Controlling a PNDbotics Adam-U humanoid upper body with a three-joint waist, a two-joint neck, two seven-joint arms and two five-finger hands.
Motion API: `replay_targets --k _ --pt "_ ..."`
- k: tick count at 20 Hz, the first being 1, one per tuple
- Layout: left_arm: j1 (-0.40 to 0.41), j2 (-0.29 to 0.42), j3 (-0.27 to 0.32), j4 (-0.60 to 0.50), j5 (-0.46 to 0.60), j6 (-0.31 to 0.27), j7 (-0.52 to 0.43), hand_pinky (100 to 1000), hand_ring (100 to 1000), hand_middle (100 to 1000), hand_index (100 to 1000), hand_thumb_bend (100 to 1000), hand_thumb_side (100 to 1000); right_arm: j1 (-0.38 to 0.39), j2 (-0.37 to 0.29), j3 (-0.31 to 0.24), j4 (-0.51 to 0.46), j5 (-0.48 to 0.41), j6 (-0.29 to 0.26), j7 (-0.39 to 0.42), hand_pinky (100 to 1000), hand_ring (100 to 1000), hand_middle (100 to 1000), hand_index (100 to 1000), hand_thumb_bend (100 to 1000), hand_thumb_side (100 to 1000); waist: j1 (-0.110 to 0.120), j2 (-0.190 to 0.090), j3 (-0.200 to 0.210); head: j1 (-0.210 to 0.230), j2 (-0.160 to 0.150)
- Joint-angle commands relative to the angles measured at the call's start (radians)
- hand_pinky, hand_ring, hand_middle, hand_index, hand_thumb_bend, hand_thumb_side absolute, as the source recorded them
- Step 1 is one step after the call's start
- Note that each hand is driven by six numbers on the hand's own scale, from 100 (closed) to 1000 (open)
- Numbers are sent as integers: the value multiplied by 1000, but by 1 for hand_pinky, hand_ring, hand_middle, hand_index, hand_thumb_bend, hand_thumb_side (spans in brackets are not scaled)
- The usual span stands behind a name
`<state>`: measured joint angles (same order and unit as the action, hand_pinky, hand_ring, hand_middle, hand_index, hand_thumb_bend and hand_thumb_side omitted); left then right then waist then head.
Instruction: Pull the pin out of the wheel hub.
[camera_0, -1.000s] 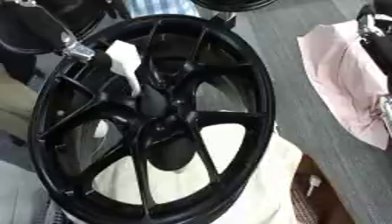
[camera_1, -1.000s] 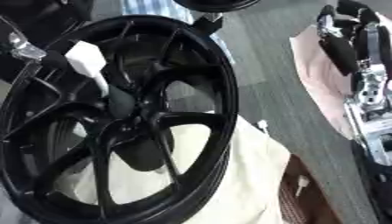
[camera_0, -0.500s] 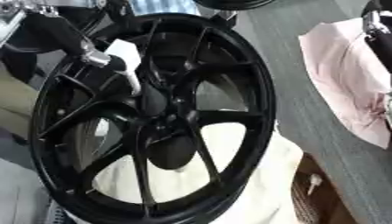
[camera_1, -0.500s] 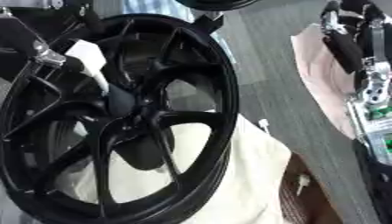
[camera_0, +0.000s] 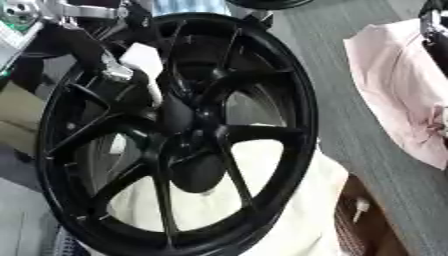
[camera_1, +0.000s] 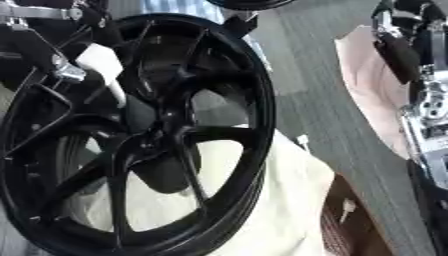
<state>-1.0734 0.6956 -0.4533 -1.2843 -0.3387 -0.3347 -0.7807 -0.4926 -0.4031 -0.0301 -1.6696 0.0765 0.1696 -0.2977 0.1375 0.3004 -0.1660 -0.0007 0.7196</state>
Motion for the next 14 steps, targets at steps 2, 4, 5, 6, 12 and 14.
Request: replay_targets --k 2,4,5,6,12,14 --pt "-13 17 13 8 -15 -140 -126 795 752 730 820 406 524 -16 -11 -4 -27 -7 -3 0 879 803 808 844 166 551 -8 -15 -1 7 -2" --pt "-12 18 16 12 -18 -142 -126 792 749 726 817 393 510 -16 -11 -4 -27 -8 -4 -1 879 803 808 844 166 551 -8 -15 -1 6 -2" --pt "-12 17 18 14 -19 -142 -126 790 746 719 812 377 493 -16 -11 -3 -28 -9 -4 -1 879 803 807 844 170 551 -8 -15 -1 6 -2" --pt "-12 17 19 16 -19 -143 -126 789 744 716 810 368 483 -16 -11 -3 -28 -10 -5 0 879 803 807 844 170 551 -8 -15 -1 6 -3" --pt "-14 15 20 9 -7 -153 -126 769 702 620 748 242 382 -18 -10 -2 -29 -13 -5 -4 879 803 806 843 162 553 -8 -14 -3 7 -4" --pt "-14 16 20 8 -10 -154 -126 756 681 576 731 212 382 -18 -10 -2 -28 -14 -5 -5 878 803 807 843 161 553 -8 -15 -3 7 -3"
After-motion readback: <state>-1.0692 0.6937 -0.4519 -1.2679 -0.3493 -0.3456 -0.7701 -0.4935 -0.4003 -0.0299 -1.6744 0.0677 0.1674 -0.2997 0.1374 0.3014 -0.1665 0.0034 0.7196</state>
